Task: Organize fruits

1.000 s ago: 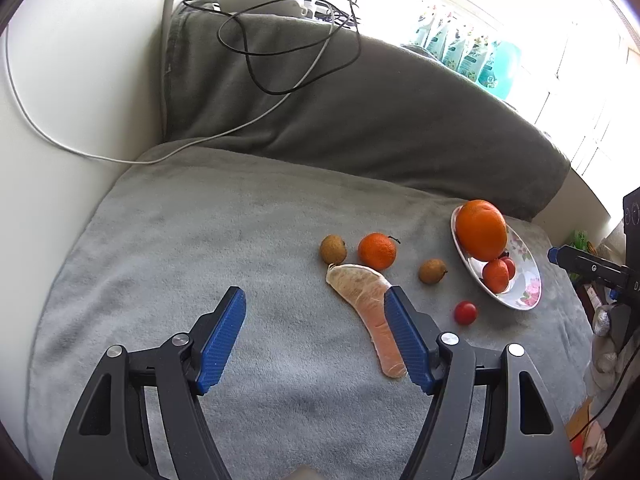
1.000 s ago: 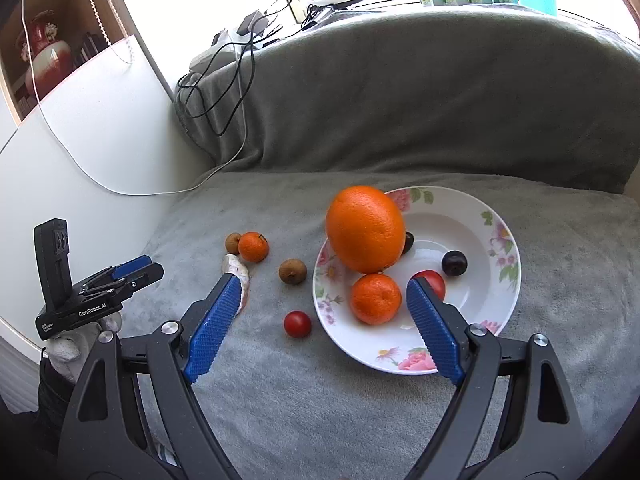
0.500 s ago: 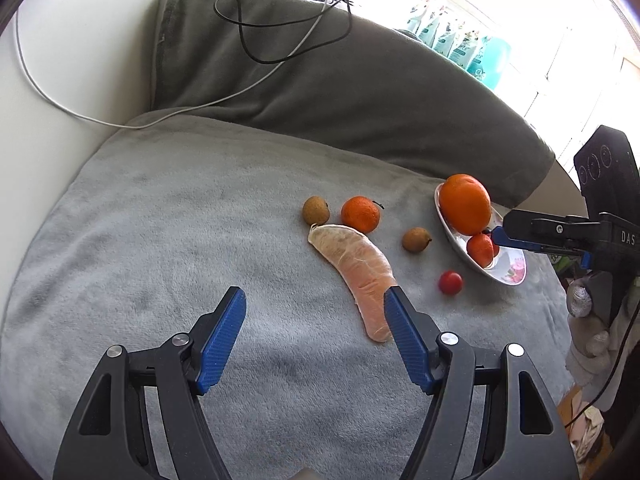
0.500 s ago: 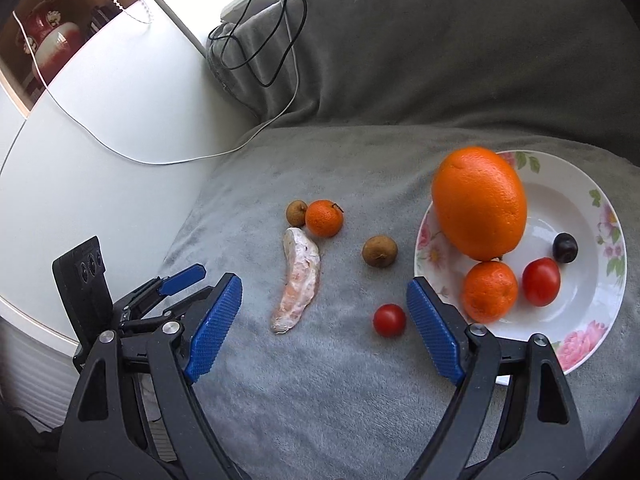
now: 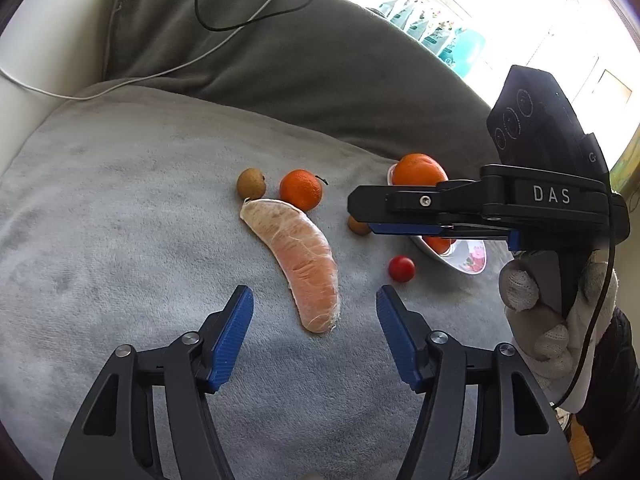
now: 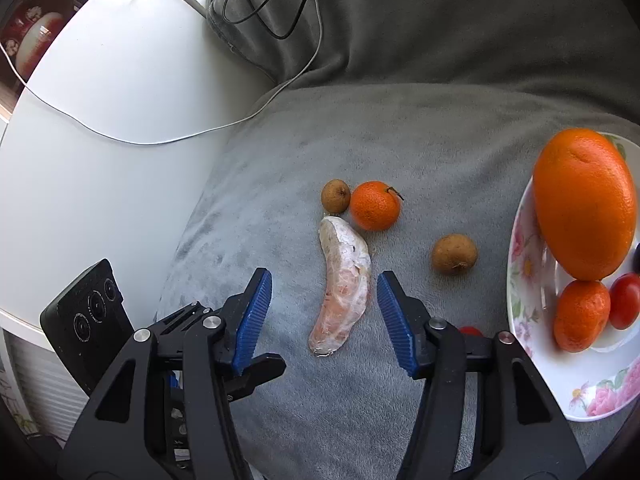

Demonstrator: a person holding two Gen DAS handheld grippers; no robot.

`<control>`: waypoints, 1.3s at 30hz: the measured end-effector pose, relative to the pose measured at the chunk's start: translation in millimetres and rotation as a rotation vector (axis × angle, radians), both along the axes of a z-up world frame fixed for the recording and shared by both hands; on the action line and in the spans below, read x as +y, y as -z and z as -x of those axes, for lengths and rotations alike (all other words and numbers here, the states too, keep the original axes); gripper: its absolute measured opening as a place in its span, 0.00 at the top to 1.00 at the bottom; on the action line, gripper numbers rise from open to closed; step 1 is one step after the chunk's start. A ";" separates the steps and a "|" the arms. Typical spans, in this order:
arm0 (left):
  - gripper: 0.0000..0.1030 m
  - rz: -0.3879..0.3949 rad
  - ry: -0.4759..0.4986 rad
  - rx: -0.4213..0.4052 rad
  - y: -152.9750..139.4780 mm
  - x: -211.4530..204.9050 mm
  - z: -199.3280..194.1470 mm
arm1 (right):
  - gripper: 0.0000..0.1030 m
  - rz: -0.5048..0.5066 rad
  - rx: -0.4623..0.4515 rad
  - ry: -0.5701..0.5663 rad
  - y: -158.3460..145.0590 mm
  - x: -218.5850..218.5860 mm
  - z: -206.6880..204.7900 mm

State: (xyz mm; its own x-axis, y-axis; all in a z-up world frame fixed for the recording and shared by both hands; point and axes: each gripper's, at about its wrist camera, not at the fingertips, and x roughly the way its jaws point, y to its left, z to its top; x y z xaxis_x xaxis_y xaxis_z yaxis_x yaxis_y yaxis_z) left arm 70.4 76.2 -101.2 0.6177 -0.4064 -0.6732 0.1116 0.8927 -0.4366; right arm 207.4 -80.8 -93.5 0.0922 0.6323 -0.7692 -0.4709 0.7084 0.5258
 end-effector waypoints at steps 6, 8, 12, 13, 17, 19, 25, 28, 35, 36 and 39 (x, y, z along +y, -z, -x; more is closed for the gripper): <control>0.43 0.000 0.025 0.025 3.8 -12.5 -13.2 | 0.52 0.025 0.041 -0.007 17.2 11.0 -7.2; 0.44 0.000 0.030 0.034 5.5 -15.1 -17.1 | 0.54 0.030 0.052 -0.004 22.5 12.7 -10.1; 0.45 0.003 0.040 0.052 8.3 -19.4 -23.8 | 0.54 0.037 0.063 0.003 28.9 13.0 -13.8; 0.45 0.002 0.044 0.055 8.3 -20.2 -25.2 | 0.54 0.036 0.066 0.002 29.7 13.2 -14.2; 0.46 -0.013 0.047 0.066 9.0 -24.0 -31.9 | 0.56 0.039 0.074 -0.004 33.0 16.1 -15.7; 0.47 -0.014 0.047 0.070 9.2 -25.1 -37.5 | 0.56 0.041 0.078 -0.007 34.3 16.4 -16.5; 0.51 -0.016 0.047 0.085 11.9 -26.8 -43.9 | 0.60 0.051 0.095 -0.011 40.0 16.3 -18.1; 0.51 -0.020 0.052 0.093 15.6 -25.9 -46.2 | 0.62 0.060 0.092 -0.015 40.8 16.8 -17.6; 0.53 -0.038 0.055 0.090 15.5 -28.1 -49.6 | 0.64 0.070 0.082 -0.017 39.3 21.7 -14.6; 0.54 -0.039 0.052 0.090 15.8 -29.0 -51.4 | 0.65 0.069 0.083 -0.013 39.1 21.1 -14.5; 0.57 -0.045 0.042 0.086 15.1 -28.8 -51.0 | 0.73 0.061 0.084 -0.002 38.2 19.4 -13.9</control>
State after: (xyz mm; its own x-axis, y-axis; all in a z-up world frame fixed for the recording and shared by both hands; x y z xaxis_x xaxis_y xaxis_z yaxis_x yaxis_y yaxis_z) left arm 121.5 47.4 -116.3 0.5401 -0.3992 -0.7409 0.1136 0.9069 -0.4058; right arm 221.3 -61.4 -131.7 0.0247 0.5838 -0.8116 -0.4285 0.7396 0.5190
